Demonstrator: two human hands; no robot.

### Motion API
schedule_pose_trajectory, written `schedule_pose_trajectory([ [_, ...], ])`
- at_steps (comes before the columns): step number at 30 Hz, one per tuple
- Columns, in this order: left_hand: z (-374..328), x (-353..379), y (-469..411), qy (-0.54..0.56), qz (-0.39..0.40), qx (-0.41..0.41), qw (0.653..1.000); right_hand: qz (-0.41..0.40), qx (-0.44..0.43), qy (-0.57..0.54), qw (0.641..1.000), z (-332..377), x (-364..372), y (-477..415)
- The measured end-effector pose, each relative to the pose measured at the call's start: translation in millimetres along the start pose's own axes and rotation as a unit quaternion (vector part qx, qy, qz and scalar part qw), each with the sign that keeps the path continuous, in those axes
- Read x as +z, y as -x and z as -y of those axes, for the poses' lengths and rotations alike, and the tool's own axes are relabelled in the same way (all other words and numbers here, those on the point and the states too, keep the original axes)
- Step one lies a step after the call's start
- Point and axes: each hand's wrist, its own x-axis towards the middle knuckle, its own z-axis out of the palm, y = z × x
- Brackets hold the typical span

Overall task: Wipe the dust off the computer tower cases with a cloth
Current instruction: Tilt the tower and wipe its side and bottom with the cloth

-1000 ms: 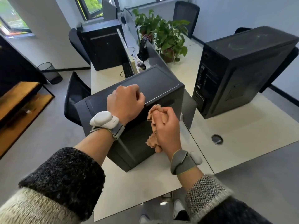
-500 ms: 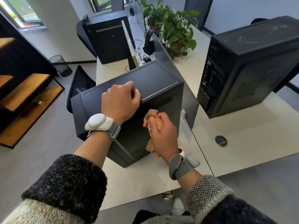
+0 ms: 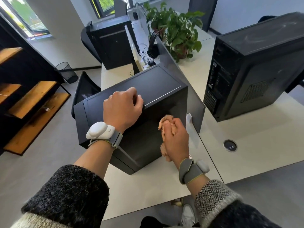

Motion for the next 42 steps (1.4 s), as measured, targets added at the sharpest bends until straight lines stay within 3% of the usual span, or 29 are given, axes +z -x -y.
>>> schedule_pose_trajectory([
  [2,0.9,1.6,0.6,0.001,-0.002,0.0,1.0,0.02,0.107,0.004,0.994,-19.0,-2.0,-0.4],
  [4,1.2,2.5,0.5,0.007,-0.005,0.003,1.0,0.033,0.123,-0.009,0.992,-16.6,-9.9,-5.5],
  [8,1.7,1.4,0.8,0.008,-0.004,0.001,1.0,0.013,-0.065,0.022,0.998,30.4,-24.1,-18.0],
  [10,0.9,-0.3,1.6,0.009,0.0,0.001,1.0,-0.008,-0.116,0.032,0.993,34.4,-21.6,-18.4],
  [16,1.1,1.2,1.7,0.012,0.002,0.002,1.0,-0.016,0.029,0.042,0.999,-23.5,-15.3,-10.1],
  [18,2.3,2.0,2.4,0.013,0.002,0.002,1.0,-0.011,0.008,0.039,0.999,-4.4,-23.6,-11.3],
  [21,0.9,0.9,1.2,0.015,0.0,0.002,1.0,-0.037,-0.119,0.039,0.991,37.4,-31.3,-19.7],
  [23,0.6,-0.3,0.2,0.016,-0.001,0.002,1.0,-0.045,-0.152,0.059,0.986,42.6,-27.5,-24.3],
  [26,0.3,-1.4,1.3,0.018,0.005,0.001,1.0,-0.086,-0.103,0.071,0.988,9.0,-24.7,-21.3],
  [30,-0.8,-2.6,2.6,0.013,0.003,0.0,1.0,-0.044,0.008,0.106,0.993,-7.8,-40.6,-27.9],
  [36,-1.5,-2.2,1.0,0.024,0.006,0.002,1.0,-0.096,-0.074,0.026,0.992,39.9,-47.4,-39.1],
  [42,0.3,-4.0,4.2,0.021,0.004,-0.003,1.0,-0.037,0.096,-0.001,0.995,12.7,-47.1,-29.3],
])
